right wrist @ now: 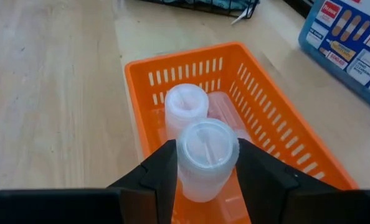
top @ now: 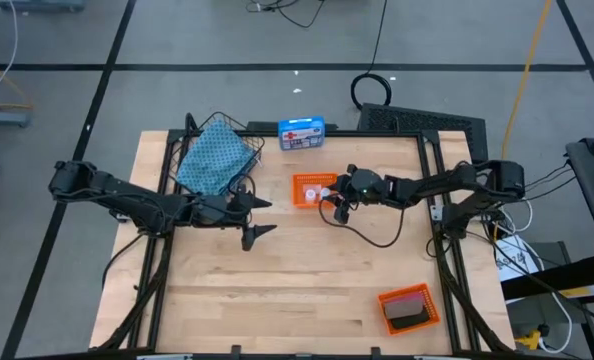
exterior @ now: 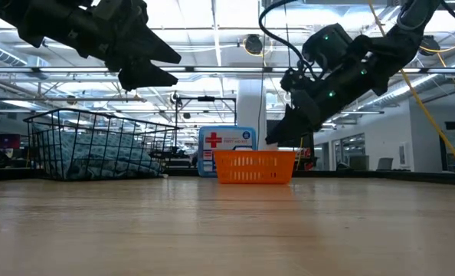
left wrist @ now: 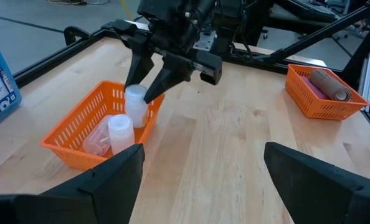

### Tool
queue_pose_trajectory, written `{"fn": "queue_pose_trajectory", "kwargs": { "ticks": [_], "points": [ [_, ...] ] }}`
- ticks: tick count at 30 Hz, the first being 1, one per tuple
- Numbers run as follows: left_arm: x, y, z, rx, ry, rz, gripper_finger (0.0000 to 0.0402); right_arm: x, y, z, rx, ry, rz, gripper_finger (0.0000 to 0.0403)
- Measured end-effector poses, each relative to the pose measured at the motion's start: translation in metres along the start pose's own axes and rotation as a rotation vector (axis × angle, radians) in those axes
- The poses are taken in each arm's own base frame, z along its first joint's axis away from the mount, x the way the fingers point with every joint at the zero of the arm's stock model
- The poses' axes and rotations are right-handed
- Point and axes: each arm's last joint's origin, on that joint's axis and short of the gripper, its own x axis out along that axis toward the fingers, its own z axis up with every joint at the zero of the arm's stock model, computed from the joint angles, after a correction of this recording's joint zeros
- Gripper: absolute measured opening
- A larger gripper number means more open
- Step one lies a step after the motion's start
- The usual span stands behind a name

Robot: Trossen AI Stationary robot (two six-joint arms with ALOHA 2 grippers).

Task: Pick & place medical supplies in basket/bin
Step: Put the transparent pill bottle into the top orange bin, then return to Home Position

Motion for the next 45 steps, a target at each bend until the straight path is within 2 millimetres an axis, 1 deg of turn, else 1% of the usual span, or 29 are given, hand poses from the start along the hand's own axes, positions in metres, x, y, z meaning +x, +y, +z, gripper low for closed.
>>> {"fn": "queue_pose_trajectory", "kwargs": {
  "ticks": [6,17,23,26,29,31,37,40,42,43,45],
  "points": [
    [0.0,0.0,0.0,0.0,-0.001,-0.001,0.0334,0.0,0.0,0.0,-0.02,0.001,0.0,0.0137],
    [0.0,0.0,0.0,-0.001,-0.004,-0.001,0.0341,0.0,0.0,0.0,-0.022,0.003,-0.002,0.0173],
    [0.0,0.0,0.0,-0.001,-0.004,-0.001,0.0334,0.0,0.0,0.0,-0.02,-0.002,-0.002,0.0173],
    [0.0,0.0,0.0,-0.001,-0.004,-0.001,0.0331,-0.007,0.0,0.006,-0.019,-0.023,-0.001,0.0172],
    [0.0,0.0,0.0,-0.001,-0.004,-0.002,0.0331,-0.023,0.001,0.019,-0.021,-0.075,0.004,0.0174],
    [0.0,0.0,0.0,-0.001,-0.004,-0.001,0.0331,-0.04,0.0,0.029,-0.019,-0.118,0.005,0.0176],
    [0.0,0.0,0.0,-0.001,-0.003,-0.001,0.033,-0.107,-0.002,0.055,0.037,-0.282,0.016,0.0177],
    [0.0,0.0,0.0,-0.001,-0.004,-0.001,0.0332,-0.14,-0.004,0.06,0.09,-0.36,0.029,0.0173],
    [0.0,0.0,0.001,-0.003,-0.012,-0.003,0.0333,-0.158,-0.005,0.061,0.129,-0.401,0.04,0.0172],
    [0.0,-0.001,0.002,-0.006,-0.025,-0.006,0.0332,-0.166,-0.005,0.06,0.133,-0.412,0.042,0.0172],
    [0.0,-0.001,0.004,0.006,-0.037,-0.009,0.033,-0.18,-0.006,0.053,0.125,-0.382,0.039,0.0173]
  ]
}}
